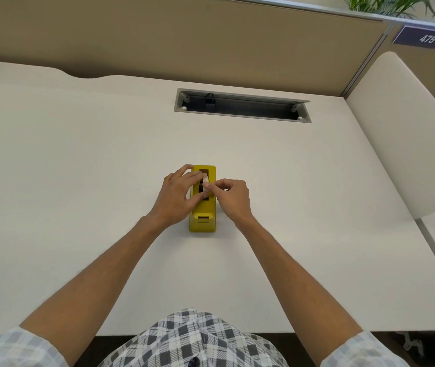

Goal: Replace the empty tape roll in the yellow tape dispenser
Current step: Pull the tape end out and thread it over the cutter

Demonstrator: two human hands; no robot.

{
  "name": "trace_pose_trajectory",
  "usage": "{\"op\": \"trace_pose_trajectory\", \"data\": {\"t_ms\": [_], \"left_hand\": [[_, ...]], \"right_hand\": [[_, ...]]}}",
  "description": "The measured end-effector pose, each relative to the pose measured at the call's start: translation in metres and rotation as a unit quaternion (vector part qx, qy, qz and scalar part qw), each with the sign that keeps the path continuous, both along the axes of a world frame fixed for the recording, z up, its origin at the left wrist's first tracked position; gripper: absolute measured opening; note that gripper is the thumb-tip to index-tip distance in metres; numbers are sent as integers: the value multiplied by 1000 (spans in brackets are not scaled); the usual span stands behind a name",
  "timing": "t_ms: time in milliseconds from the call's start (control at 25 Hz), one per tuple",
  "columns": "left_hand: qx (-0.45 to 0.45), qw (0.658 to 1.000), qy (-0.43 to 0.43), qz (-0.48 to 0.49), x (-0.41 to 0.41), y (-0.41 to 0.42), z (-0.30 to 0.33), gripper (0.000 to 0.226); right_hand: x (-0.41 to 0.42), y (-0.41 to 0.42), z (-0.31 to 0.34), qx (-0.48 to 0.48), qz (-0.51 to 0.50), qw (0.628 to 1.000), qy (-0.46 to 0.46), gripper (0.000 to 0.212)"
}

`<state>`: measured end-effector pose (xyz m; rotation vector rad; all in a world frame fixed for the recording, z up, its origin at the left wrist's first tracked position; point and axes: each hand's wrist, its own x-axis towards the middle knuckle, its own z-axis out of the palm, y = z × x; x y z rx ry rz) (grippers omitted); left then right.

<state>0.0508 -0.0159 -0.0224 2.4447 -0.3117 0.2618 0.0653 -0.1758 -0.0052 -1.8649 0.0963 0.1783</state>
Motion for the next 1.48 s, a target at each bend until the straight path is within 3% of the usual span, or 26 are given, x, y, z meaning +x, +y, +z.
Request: {"op": "trace_pose_trajectory", "data": {"t_ms": [200, 320, 480, 720, 960, 1160, 1480], "left_hand": [[-10, 1000, 2, -5, 0, 0, 2, 44], [-28, 999, 19, -16, 1, 0, 5, 43], [-37, 998, 40, -20, 0, 0, 7, 46], [-19, 999, 42, -18, 2, 2, 7, 43], [21, 998, 50, -26, 4, 3, 7, 42], [-52, 995, 79, -20, 0, 3, 2, 49], [-52, 998, 23, -17, 1, 4, 1, 45]], "right_hand": [[2, -1, -1, -22, -1, 1000, -13, 21], [0, -2, 2, -80, -5, 994, -74, 17], [2, -10, 6, -209, 138, 953, -172, 50], [10, -15, 7, -305, 194, 910, -205, 54], [17, -13, 13, -324, 219, 899, -199, 49], [17, -11, 13, -347, 209, 890, -211, 49], [16, -10, 15, -276, 182, 922, -202, 42]]}}
